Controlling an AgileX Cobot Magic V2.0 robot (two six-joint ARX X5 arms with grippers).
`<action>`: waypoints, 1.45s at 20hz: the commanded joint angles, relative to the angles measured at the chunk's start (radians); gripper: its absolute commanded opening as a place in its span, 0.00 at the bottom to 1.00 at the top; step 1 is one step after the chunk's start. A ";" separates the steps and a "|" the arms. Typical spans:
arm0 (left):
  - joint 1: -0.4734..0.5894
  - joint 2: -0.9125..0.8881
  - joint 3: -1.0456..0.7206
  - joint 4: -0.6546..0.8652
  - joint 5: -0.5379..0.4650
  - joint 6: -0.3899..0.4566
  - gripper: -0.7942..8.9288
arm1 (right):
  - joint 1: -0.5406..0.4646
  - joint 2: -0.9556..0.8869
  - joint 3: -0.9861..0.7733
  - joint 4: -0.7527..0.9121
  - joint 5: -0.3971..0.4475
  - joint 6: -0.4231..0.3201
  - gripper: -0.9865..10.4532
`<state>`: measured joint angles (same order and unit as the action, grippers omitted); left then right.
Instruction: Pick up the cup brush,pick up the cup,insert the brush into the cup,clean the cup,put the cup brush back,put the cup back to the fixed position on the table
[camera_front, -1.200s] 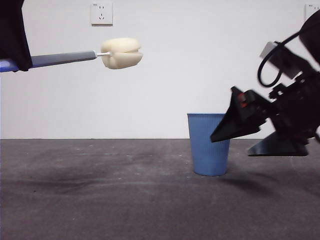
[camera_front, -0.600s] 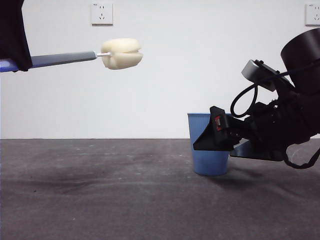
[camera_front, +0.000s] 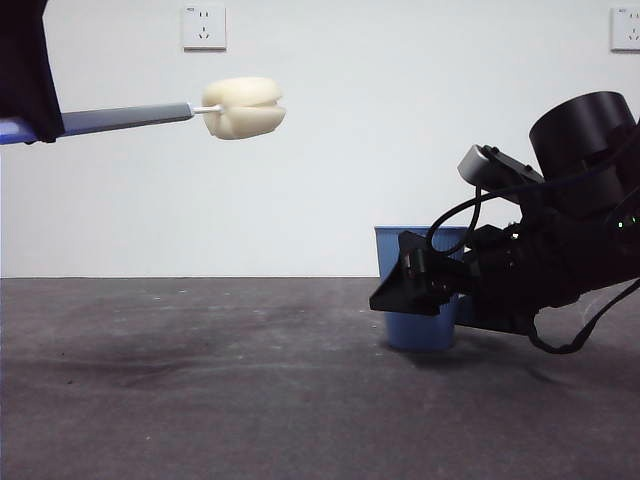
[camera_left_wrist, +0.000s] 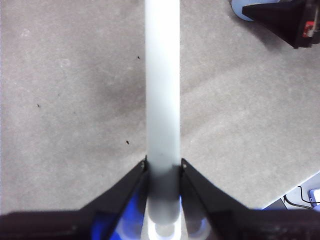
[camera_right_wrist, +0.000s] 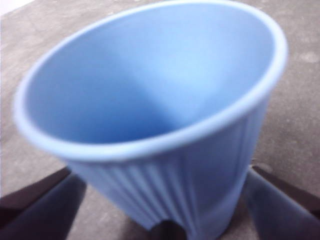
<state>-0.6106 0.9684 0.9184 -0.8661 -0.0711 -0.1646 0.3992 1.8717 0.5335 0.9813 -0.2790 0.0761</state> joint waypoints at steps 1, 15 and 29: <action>0.002 -0.001 0.000 0.004 -0.003 0.008 0.07 | 0.002 0.023 -0.001 0.006 0.002 0.016 0.28; 0.004 -0.001 0.000 -0.042 -0.003 0.143 0.07 | 0.008 -0.242 0.013 -0.369 0.016 -0.030 0.08; 0.002 0.050 0.000 -0.106 0.002 0.481 0.07 | 0.113 -0.519 0.304 -1.478 0.444 -0.601 0.08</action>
<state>-0.6106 1.0157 0.9184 -0.9745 -0.0715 0.2707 0.5114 1.3487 0.8314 -0.5083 0.1596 -0.4675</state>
